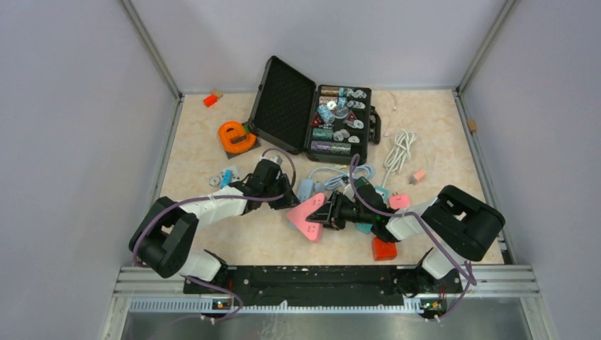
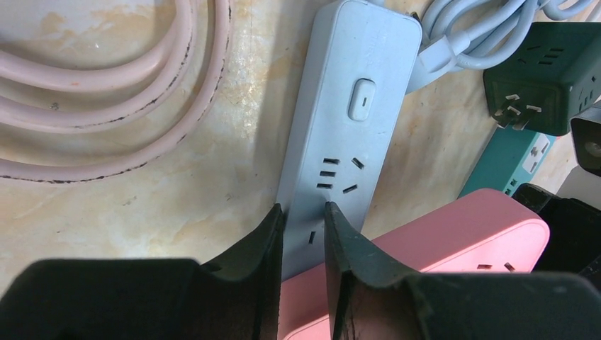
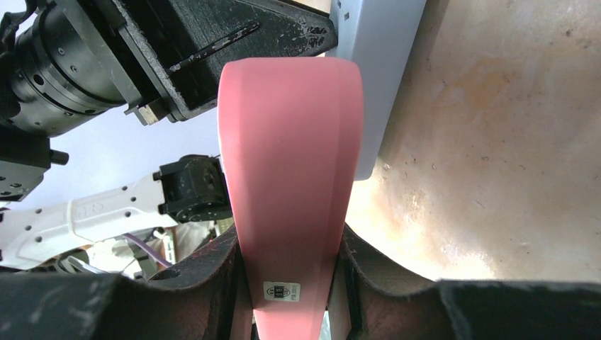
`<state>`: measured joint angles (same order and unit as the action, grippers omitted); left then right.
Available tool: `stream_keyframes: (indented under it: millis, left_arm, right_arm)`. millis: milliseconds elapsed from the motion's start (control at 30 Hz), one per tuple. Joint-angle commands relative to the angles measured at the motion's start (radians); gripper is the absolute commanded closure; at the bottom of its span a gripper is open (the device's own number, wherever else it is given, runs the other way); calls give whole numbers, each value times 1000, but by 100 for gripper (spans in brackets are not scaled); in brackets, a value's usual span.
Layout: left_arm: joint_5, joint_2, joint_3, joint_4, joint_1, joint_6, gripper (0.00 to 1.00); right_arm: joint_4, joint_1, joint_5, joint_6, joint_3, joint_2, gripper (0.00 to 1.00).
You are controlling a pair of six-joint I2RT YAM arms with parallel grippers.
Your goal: Pull the plug off the socket
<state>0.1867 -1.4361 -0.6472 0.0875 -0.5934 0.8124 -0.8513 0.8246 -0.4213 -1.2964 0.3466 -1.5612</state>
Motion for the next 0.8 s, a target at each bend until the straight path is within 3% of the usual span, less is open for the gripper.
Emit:
stream_keyframes:
  millis: [0,100,300,400,567,767]
  left_arm:
    - [5,-55,60,152,-29,-25,74]
    - [7,-62,60,150,-29,-27,75]
    - [0,-69,60,152,-29,-32,75]
    - [-1,-77,58,152,-28,-34,76]
    - [-4,-80,59,148,-29,-48,78]
    - [-4,-83,55,153,-28,-54,79]
  right_arm:
    - [-297,17,-82,-91,49,7,100]
    - [-322,18,-68,-74,38,0,100]
    - [-175,21,-73,154,59,57,100]
    - [-222,21,-104,207,54,74,100]
    - [-287,21,-124,147,64,72,100]
    - [-388,17,-96,-37,54,33,100]
